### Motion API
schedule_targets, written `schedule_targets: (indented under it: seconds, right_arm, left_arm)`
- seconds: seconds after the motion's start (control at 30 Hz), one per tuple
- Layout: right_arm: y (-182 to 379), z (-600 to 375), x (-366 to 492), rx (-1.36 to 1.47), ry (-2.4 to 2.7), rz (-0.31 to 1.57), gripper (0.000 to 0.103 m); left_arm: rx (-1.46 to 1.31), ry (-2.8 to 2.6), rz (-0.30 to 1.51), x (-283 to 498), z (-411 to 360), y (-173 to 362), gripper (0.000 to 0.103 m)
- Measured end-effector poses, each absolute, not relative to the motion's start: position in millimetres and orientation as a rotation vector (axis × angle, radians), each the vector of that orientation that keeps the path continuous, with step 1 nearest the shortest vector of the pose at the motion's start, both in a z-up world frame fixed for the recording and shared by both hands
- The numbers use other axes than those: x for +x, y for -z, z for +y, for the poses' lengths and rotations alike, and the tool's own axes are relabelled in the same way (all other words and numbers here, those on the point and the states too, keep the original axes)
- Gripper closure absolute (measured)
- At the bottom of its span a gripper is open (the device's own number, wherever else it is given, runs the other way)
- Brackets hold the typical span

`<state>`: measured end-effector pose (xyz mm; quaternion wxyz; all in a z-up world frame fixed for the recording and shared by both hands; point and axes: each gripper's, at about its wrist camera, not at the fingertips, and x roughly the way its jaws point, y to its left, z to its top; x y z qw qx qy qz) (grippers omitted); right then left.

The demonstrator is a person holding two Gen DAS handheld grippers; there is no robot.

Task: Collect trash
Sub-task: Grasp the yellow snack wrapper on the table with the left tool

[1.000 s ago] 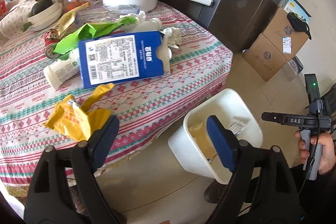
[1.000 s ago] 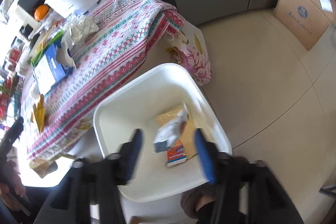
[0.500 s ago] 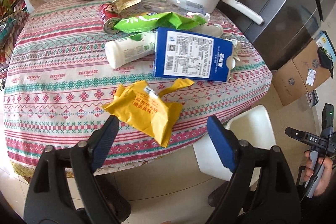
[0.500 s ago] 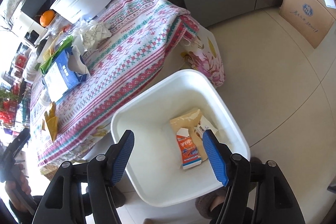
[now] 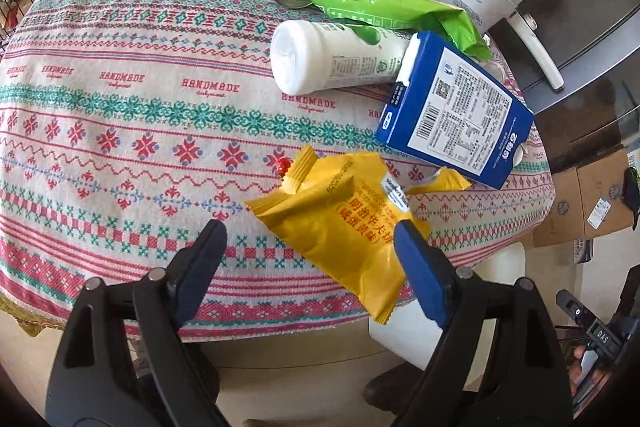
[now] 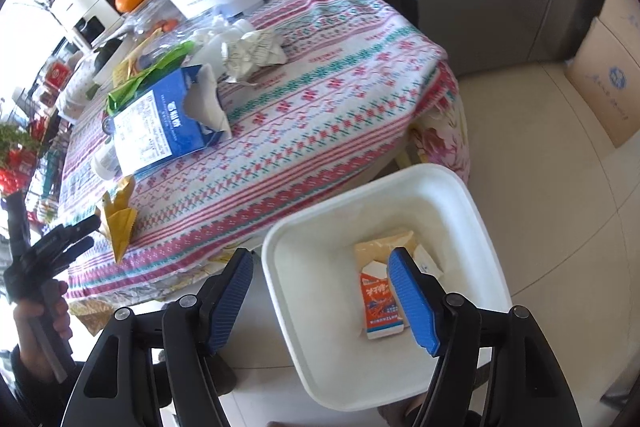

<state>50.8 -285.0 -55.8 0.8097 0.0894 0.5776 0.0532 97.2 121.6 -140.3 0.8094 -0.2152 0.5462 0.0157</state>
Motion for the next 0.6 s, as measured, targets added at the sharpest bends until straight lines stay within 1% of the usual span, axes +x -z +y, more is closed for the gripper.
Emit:
schedule_targets:
  seconds: [0.07,0.2,0.27,0.3,0.37,0.4,0.47,0.5,0.57,0.6]
  right_arm:
    - [56,-277,52,0.178,-0.125,1.234,0.031]
    - [56,-264,55,0.157,-0.14,1.235,0.031]
    - [55,-260,56,0.147,-0.141,1.234,0.031]
    - [55,-258,57,0.144,-0.141,1.232,0.031]
    - [55,-255,58,0.141,-0.144,1.23,0.031]
    - [55,-254,59,0.139,-0.146,1.229,0.031]
    - [54,-249,60,0.134,-0.15,1.225,0.031]
    - [54,-248,61,0.131,-0.152,1.224,0.031]
    - [52,-243,63,0.125,-0.158,1.221,0.031]
    - [51,-241,64,0.123,-0.162,1.218,0.031]
  left_arm:
    - [-0.438,-0.045,1.148,100,120,142,0.022]
    - [-0.434,-0.043,1.131,108,117,146,0.036]
    - [-0.445,-0.038,1.13,111,116,149,0.048]
    - [-0.439,-0.039,1.127,113,114,149,0.051]
    - [-0.422,-0.027,1.123,117,109,148,0.067]
    - [-0.405,-0.032,1.125,119,106,148,0.068]
    - [-0.372,-0.036,1.121,121,101,146,0.076]
    - [-0.362,-0.032,1.115,121,98,143,0.078]
    - [-0.327,-0.028,1.096,120,95,135,0.09]
    - [-0.313,-0.022,1.09,119,93,130,0.09]
